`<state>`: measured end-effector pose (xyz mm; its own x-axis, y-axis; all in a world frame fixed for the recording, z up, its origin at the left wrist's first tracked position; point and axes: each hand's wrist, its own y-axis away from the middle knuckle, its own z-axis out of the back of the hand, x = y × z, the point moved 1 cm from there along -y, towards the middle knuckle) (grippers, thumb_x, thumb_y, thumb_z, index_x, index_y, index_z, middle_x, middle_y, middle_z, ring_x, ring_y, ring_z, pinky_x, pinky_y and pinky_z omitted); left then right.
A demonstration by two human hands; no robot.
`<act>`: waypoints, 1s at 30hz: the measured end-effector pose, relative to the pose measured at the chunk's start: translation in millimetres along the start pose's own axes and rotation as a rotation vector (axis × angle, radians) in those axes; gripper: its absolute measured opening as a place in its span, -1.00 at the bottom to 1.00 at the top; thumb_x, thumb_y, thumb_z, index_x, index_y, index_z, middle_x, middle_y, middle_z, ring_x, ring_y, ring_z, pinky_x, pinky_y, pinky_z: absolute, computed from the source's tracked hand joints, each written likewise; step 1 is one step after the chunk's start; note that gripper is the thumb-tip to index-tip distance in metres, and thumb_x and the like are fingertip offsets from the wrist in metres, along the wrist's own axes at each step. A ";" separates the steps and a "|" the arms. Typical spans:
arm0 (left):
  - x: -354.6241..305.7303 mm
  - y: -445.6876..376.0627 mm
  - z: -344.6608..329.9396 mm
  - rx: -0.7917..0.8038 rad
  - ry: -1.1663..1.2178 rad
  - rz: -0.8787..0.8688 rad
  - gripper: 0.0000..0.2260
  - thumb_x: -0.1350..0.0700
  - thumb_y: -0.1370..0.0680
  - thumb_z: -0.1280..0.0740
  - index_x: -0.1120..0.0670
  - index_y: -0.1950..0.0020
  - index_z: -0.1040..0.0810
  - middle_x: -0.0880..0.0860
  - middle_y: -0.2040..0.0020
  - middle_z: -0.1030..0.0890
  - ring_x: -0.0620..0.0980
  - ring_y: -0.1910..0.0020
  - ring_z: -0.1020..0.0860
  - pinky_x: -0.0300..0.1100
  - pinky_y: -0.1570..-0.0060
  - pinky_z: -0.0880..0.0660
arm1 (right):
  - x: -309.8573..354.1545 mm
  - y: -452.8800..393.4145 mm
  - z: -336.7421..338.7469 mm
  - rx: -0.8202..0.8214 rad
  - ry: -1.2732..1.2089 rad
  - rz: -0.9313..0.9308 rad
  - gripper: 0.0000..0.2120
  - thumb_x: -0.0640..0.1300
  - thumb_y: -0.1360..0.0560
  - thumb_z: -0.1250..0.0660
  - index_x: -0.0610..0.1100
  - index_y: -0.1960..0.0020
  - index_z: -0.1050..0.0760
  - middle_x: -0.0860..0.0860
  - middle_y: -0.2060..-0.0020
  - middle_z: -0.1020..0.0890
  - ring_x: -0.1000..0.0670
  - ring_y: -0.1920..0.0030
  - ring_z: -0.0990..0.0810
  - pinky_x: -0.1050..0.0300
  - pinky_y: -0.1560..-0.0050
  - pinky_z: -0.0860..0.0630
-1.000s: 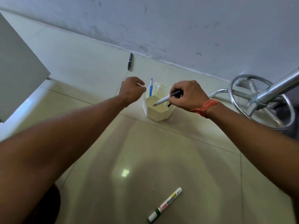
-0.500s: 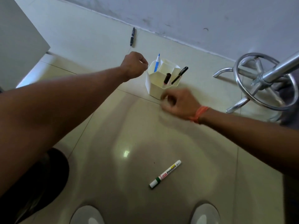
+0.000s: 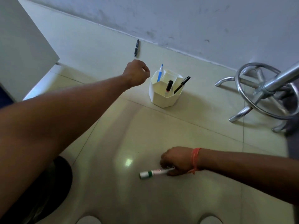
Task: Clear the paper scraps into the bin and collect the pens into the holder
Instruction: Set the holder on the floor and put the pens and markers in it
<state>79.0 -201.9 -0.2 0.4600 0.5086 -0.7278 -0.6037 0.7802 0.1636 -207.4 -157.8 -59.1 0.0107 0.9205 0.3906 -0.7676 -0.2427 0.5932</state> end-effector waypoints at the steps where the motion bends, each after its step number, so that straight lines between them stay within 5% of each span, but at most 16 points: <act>1: 2.2 -0.1 1.3 -0.015 0.000 0.011 -0.85 0.17 -0.49 -0.36 0.11 -0.01 -0.68 0.04 0.11 -0.64 0.06 -0.01 -0.66 -0.04 -0.07 -0.62 | -4.0 1.8 14.5 -0.131 -0.123 -0.030 -0.81 -0.06 -0.45 -0.40 -0.15 -0.01 -0.58 -0.10 0.11 -0.64 -0.12 0.15 -0.60 0.10 0.14 -0.45; 4: 11.9 -2.2 5.5 -0.056 0.011 0.056 -0.86 0.17 -0.46 -0.35 0.09 0.05 -0.68 0.07 0.12 -0.66 0.11 0.00 -0.67 0.00 -0.08 -0.62 | -21.9 7.9 69.0 -0.711 -0.443 -0.125 -0.89 -0.15 -0.39 -0.49 -0.10 0.17 -0.56 0.04 0.34 -0.61 0.16 0.36 -0.55 0.28 0.25 -0.48; 7: 20.6 -3.6 8.4 -0.077 0.046 0.102 -0.89 0.17 -0.45 -0.34 0.04 0.12 -0.66 0.12 0.05 -0.70 0.14 0.00 -0.67 0.03 -0.10 -0.62 | -42.5 14.1 133.3 -1.179 -0.631 -0.279 -0.86 -0.23 -0.35 -0.52 -0.10 0.23 -0.56 0.08 0.40 -0.60 0.23 0.40 -0.52 0.40 0.28 -0.45; 11: 25.2 -7.3 10.0 -0.078 0.113 0.133 -0.89 0.17 -0.44 -0.35 0.01 0.11 -0.64 0.14 -0.02 -0.69 0.15 0.00 -0.67 0.04 -0.10 -0.63 | -95.6 22.7 199.1 -1.439 -0.845 -0.524 -0.86 -0.12 -0.28 -0.51 -0.08 0.19 -0.60 0.03 0.30 -0.69 0.10 0.27 -0.66 0.14 0.17 -0.64; 13: 24.9 -9.7 7.2 -0.078 0.161 0.154 -0.87 0.18 -0.43 -0.35 0.03 0.05 -0.63 0.16 -0.06 -0.68 0.15 -0.02 -0.67 0.04 -0.10 -0.63 | -119.0 25.2 211.5 -1.459 -0.907 -0.611 -0.87 -0.11 -0.20 -0.48 -0.06 0.26 -0.59 -0.04 0.27 -0.71 -0.05 0.18 -0.71 -0.04 0.10 -0.67; 19: 25.8 -18.5 -10.8 -0.080 0.209 0.193 -0.68 0.16 -0.48 -0.38 0.08 -0.24 -0.54 0.17 -0.17 -0.62 0.12 -0.09 -0.64 0.03 -0.11 -0.61 | -158.7 -2.0 208.4 -1.258 -1.019 -0.730 -0.83 -0.25 -0.24 -0.49 -0.21 0.18 -0.62 -0.14 0.26 -0.71 -0.17 0.18 -0.73 -0.12 0.12 -0.69; 25: 45.7 -28.5 -36.5 -0.049 0.213 0.195 -0.55 0.24 -0.46 -0.44 0.07 -0.34 -0.48 0.10 -0.17 -0.56 0.02 -0.06 -0.53 -0.23 0.17 -0.51 | -174.8 -18.0 205.5 -1.021 -0.932 -0.730 -0.82 -0.27 -0.26 -0.55 -0.19 0.15 -0.65 -0.13 0.25 -0.71 -0.09 0.23 -0.70 0.11 0.28 -0.58; 30: 69.8 -37.3 -57.7 -0.132 0.141 0.100 -0.50 0.14 -0.49 -0.41 0.04 -0.42 -0.40 0.08 -0.34 -0.42 0.03 -0.22 -0.50 -0.15 -0.13 -0.50 | -184.3 -23.5 218.7 -0.793 -0.796 -0.681 -0.84 -0.24 -0.34 -0.54 -0.21 0.12 -0.62 -0.20 0.22 -0.72 -0.02 0.32 -0.68 0.19 0.37 -0.49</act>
<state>96.1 -216.5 -95.5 0.3032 0.5180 -0.7998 -0.7260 0.6693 0.1582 -51.2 -388.8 9.0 0.7063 0.2883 0.6466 -0.6205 0.6918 0.3693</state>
